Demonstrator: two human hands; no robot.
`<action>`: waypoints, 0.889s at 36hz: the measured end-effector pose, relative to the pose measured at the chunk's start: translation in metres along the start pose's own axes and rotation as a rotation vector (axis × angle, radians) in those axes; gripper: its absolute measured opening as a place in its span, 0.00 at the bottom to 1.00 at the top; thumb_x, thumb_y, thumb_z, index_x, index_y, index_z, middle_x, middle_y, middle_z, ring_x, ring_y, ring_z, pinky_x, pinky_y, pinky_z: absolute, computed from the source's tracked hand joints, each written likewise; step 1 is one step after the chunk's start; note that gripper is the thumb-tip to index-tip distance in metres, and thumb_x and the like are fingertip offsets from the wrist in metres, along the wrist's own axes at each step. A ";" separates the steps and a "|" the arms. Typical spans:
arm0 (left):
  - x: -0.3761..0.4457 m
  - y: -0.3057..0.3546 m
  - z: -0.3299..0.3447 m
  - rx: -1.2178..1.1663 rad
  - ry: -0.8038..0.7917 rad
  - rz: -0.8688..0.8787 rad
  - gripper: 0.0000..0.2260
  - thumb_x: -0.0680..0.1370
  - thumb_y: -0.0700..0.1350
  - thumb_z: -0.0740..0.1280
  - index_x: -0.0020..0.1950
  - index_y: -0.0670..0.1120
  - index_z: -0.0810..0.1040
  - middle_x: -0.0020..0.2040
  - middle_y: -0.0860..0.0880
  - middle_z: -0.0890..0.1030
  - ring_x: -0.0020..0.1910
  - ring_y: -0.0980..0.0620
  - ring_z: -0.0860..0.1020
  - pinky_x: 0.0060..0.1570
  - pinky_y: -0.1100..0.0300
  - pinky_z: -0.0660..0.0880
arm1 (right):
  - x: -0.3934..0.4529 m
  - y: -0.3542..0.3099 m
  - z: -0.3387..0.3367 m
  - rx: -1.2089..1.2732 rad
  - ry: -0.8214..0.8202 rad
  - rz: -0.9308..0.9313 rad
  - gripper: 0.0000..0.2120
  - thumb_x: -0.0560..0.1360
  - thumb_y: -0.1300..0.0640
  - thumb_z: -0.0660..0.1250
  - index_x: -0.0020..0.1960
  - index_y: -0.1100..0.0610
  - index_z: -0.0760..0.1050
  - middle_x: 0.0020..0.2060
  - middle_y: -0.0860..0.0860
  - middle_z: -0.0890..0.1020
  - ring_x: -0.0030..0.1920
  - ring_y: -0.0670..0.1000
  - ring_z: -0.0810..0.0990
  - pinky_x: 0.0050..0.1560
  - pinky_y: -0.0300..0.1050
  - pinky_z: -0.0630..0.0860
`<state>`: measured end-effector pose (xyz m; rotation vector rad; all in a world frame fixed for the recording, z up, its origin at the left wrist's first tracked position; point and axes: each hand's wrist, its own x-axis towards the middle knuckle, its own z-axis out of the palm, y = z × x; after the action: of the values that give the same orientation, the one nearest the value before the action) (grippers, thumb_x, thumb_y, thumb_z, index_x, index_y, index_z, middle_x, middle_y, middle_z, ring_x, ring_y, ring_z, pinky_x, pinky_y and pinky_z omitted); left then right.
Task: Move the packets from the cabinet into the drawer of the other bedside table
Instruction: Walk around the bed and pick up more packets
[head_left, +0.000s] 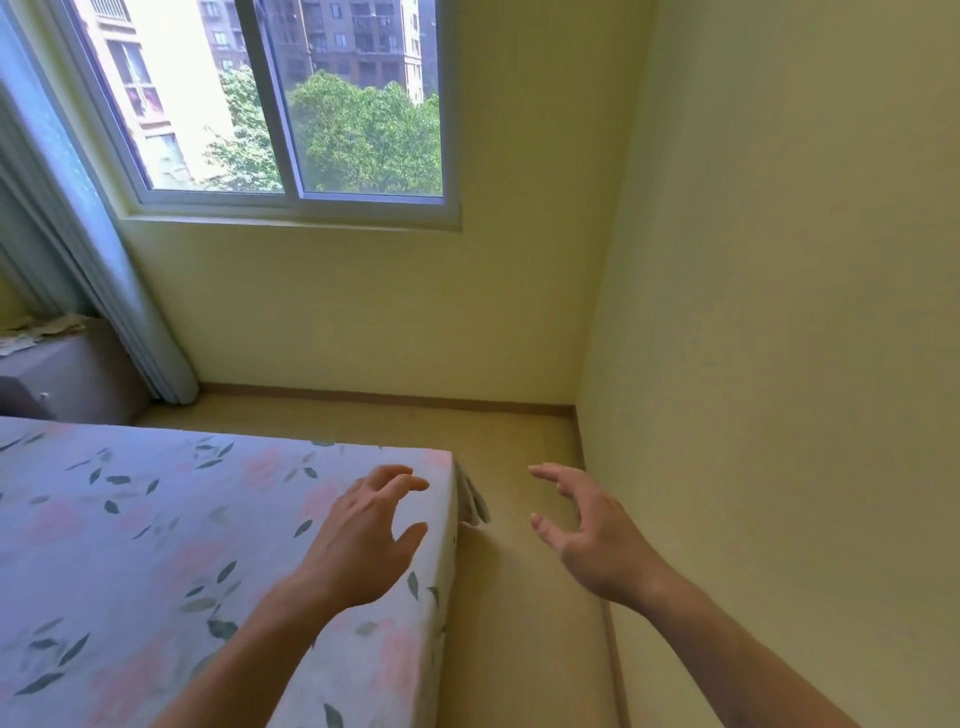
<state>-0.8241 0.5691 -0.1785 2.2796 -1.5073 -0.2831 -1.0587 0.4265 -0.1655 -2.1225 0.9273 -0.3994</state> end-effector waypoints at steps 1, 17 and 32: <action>0.016 0.000 0.002 0.002 0.006 -0.013 0.20 0.80 0.55 0.67 0.72 0.57 0.71 0.74 0.59 0.67 0.68 0.54 0.70 0.69 0.57 0.68 | 0.020 0.006 -0.004 0.000 -0.010 -0.009 0.26 0.80 0.50 0.69 0.75 0.42 0.66 0.72 0.39 0.69 0.69 0.37 0.65 0.74 0.41 0.64; 0.233 -0.027 0.006 -0.002 0.144 -0.345 0.20 0.79 0.55 0.68 0.70 0.60 0.71 0.73 0.60 0.67 0.69 0.55 0.70 0.70 0.56 0.69 | 0.333 0.039 -0.068 -0.018 -0.244 -0.184 0.26 0.79 0.50 0.69 0.75 0.42 0.66 0.73 0.38 0.68 0.71 0.38 0.64 0.76 0.44 0.64; 0.476 -0.138 -0.012 -0.032 0.220 -0.478 0.19 0.79 0.54 0.67 0.70 0.59 0.72 0.70 0.61 0.68 0.68 0.56 0.69 0.69 0.58 0.68 | 0.633 0.014 -0.048 -0.041 -0.376 -0.290 0.26 0.80 0.51 0.69 0.75 0.44 0.67 0.73 0.38 0.68 0.72 0.39 0.66 0.76 0.44 0.63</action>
<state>-0.5134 0.1834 -0.2049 2.5239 -0.8352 -0.1753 -0.6574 -0.0654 -0.1570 -2.2713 0.4179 -0.1137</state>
